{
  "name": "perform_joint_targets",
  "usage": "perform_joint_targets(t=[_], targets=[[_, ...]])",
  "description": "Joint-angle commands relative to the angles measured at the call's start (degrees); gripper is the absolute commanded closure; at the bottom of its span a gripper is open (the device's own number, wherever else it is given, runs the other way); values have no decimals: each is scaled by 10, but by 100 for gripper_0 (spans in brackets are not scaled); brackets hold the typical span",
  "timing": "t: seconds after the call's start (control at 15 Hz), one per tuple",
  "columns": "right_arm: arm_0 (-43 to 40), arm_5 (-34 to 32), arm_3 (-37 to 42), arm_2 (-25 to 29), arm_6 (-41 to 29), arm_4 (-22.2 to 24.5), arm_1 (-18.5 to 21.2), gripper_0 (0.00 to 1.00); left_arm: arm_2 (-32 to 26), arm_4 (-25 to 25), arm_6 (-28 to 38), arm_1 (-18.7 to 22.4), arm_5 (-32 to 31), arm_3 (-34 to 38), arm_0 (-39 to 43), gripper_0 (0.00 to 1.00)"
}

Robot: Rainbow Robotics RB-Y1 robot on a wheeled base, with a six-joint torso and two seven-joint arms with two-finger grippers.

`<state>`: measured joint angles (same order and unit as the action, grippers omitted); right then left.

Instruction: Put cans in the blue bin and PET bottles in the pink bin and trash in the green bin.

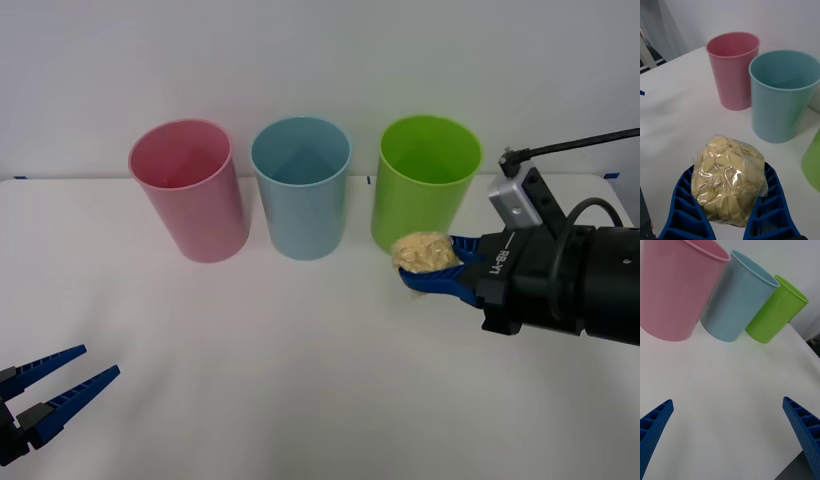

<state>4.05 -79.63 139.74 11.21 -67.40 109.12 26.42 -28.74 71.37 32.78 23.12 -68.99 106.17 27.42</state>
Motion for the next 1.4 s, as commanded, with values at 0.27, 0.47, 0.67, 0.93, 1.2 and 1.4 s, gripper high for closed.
perform_joint_targets(t=[0.27,0.47,0.67,0.93,1.2,1.4], targets=[[76,-1,-22,74,-75,-27,9,100,0,0,0,0,0,0,0,0],[149,-1,-95,73,-94,-19,43,100,0,0,0,0,0,0,0,0],[233,-14,-182,66,-93,7,52,100,0,0,0,0,0,0,0,0],[335,-16,-296,29,-92,73,54,100,0,0,0,0,0,0,0,0],[433,-16,-439,-30,-85,123,59,100,0,0,0,0,0,0,0,0],[481,-16,-519,-65,-80,148,62,100,0,0,0,0,0,0,0,0]])
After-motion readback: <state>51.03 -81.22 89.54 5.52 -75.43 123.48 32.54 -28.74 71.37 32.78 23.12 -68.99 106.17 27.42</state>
